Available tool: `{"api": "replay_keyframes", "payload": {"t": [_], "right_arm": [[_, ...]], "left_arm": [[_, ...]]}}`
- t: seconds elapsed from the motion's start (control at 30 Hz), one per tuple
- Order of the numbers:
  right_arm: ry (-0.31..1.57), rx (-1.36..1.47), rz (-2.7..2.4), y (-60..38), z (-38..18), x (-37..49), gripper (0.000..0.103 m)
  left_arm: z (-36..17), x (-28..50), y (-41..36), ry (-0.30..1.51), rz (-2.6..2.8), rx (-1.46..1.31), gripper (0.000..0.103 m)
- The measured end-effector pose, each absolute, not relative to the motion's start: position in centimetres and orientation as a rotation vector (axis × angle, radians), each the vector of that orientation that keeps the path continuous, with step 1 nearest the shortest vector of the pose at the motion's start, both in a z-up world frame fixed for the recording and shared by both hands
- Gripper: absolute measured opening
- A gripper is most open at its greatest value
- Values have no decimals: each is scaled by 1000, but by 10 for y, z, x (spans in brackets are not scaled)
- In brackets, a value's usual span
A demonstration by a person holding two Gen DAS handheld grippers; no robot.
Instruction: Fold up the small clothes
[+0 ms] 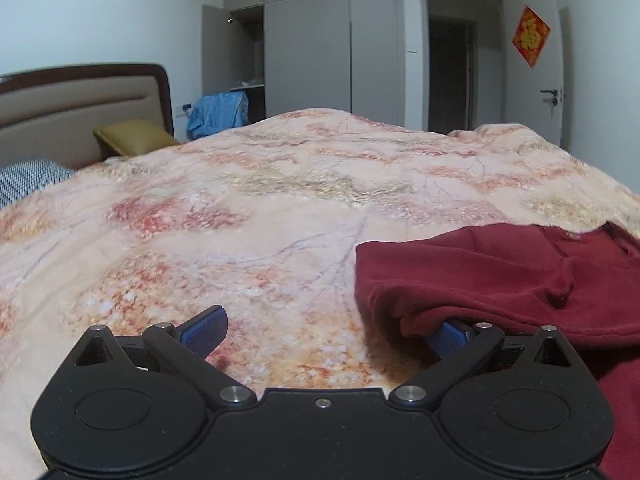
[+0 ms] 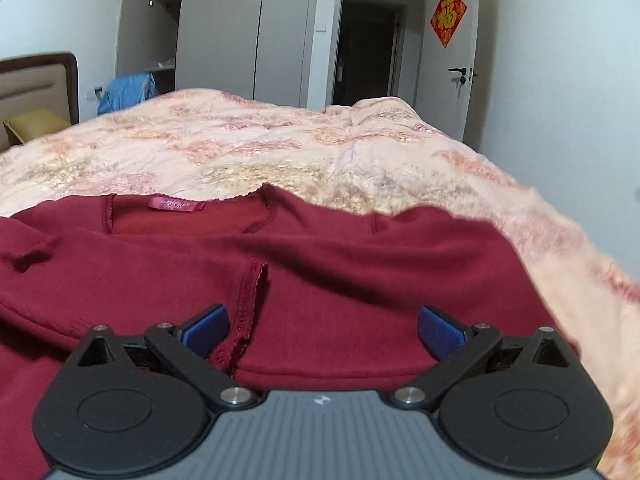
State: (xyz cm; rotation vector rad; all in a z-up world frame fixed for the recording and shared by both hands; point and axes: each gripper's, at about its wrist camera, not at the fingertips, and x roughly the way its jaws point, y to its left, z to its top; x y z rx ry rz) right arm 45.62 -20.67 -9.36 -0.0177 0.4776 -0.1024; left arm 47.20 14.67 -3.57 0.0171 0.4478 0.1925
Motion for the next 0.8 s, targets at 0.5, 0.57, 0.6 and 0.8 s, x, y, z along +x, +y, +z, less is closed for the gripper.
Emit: {"api": "replay_keyframes", "payload": {"t": [0.5,0.57,0.6,0.8], "right_arm": [[455,25,-73,-217,-99,455,103],[450,25,-73,-217,-100,454,103],[449,25,-73,-217,-101,454,103],[458,35,-68,-217,-101,454,103]], "left_arm": [[-50,482,165,546,334,-92,103],[-49,481,165,542,312,-101,103],[-47,480,165,547,292,-106,103],[-38,460,160,593,237,-82,102]]}}
